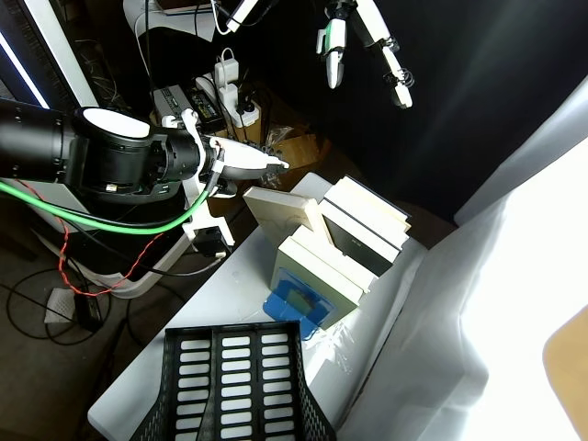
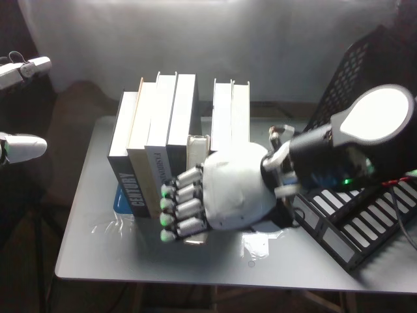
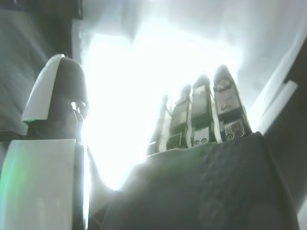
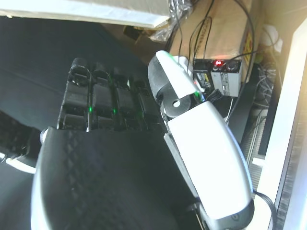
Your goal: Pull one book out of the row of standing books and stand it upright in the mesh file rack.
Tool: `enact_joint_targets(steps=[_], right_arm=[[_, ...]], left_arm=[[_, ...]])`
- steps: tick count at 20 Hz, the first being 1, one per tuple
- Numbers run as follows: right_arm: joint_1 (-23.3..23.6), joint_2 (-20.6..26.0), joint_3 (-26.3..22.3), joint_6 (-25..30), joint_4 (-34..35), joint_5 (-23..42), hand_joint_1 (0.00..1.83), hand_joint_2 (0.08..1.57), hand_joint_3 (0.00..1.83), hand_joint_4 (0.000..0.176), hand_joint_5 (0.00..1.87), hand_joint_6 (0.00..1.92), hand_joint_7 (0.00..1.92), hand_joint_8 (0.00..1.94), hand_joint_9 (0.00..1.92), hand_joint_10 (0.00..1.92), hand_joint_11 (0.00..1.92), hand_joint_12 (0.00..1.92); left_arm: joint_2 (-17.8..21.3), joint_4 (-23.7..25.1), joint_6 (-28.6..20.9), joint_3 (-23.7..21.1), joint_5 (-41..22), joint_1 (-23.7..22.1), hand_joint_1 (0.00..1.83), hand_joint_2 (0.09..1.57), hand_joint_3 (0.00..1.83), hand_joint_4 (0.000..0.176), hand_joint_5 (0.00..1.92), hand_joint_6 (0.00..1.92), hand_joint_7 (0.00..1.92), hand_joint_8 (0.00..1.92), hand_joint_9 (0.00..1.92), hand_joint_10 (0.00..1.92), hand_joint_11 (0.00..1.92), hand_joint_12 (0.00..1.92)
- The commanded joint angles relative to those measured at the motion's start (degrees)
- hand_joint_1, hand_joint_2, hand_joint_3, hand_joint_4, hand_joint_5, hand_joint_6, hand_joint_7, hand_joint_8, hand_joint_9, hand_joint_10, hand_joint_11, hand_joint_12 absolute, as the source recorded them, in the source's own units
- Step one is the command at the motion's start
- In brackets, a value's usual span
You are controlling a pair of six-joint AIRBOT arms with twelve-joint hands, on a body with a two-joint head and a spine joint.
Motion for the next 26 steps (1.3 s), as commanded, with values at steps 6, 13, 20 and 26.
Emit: enact_joint_targets(steps=[6,13,20,26], right_arm=[[-1.93,-1.35,0.17,-0.06,1.35,-0.94,1.03,1.35,0.0,0.0,0.0,0.0,0.0,0.0,0.0,0.0,0.0,0.0],[-3.12,-2.16,0.39,-0.06,1.29,-1.45,1.24,1.26,0.0,0.0,0.0,0.0,0.0,0.0,0.0,0.0,0.0,0.0],[-3.24,-2.16,0.45,-0.06,1.34,-1.59,1.26,1.34,0.0,0.0,0.01,0.01,0.0,0.0,0.0,0.0,0.0,0.0],[-3.06,-2.09,0.35,-0.06,1.67,-0.44,1.12,1.34,0.0,0.0,0.0,0.0,0.0,0.0,0.0,0.0,0.0,0.0]], left_arm=[[0.21,-2.48,-0.33,0.54,-6.41,-0.06,0.92,1.16,0.0,0.036,0.08,0.01,0.0,0.0,0.0,0.0,0.0,0.0],[0.19,-2.66,-0.33,0.57,-6.83,-0.06,0.91,1.18,0.0,0.035,0.06,0.0,0.0,0.0,0.0,0.0,0.0,0.0],[0.25,-2.85,-0.33,0.5,-7.61,-0.05,0.92,1.19,0.01,0.052,0.07,0.0,0.0,0.0,0.0,0.0,0.0,0.0],[0.38,-2.85,-0.33,0.46,-8.13,-0.08,0.89,1.18,0.0,0.039,0.05,0.0,0.0,0.0,0.0,0.0,0.0,0.0]])
